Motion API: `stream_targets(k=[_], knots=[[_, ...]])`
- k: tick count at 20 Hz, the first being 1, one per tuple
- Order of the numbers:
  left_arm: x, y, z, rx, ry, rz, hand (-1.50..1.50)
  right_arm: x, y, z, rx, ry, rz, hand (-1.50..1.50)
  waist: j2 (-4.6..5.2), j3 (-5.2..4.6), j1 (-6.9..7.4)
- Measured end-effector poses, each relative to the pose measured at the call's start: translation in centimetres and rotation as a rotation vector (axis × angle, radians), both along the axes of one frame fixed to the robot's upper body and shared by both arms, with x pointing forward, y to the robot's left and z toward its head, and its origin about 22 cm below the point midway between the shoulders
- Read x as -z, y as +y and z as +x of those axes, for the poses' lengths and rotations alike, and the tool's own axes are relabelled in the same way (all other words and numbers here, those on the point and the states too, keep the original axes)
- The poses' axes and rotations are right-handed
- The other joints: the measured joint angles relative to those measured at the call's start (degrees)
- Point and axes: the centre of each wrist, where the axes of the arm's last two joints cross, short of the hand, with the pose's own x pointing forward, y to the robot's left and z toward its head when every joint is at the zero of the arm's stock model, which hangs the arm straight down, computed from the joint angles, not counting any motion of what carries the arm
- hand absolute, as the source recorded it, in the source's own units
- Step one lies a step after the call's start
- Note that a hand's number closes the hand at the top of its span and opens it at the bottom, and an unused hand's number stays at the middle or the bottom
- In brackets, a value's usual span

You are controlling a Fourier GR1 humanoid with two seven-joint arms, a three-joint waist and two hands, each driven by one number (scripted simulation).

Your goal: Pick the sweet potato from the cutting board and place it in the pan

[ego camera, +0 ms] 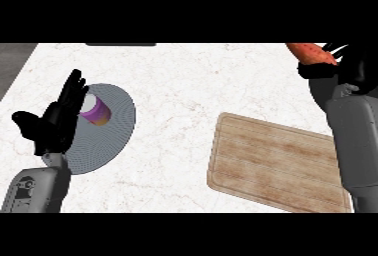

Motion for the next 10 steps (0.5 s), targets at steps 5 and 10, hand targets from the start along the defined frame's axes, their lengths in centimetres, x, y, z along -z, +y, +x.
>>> stream_targets(k=[5, 10], knots=[[-0.3, -0.7, 0.0, 0.014, 0.001, -0.008, 0.0, 1.9, -7.2, -0.2, 0.072, 0.01, -0.047, 1.5, 0.2, 0.03, 0.4], [-0.1, -1.0, 0.2, 0.03, -0.003, -0.009, 0.0, 3.9, -13.1, -1.4, 0.168, 0.049, -0.148, 1.5, 0.69, 0.11, 1.23]])
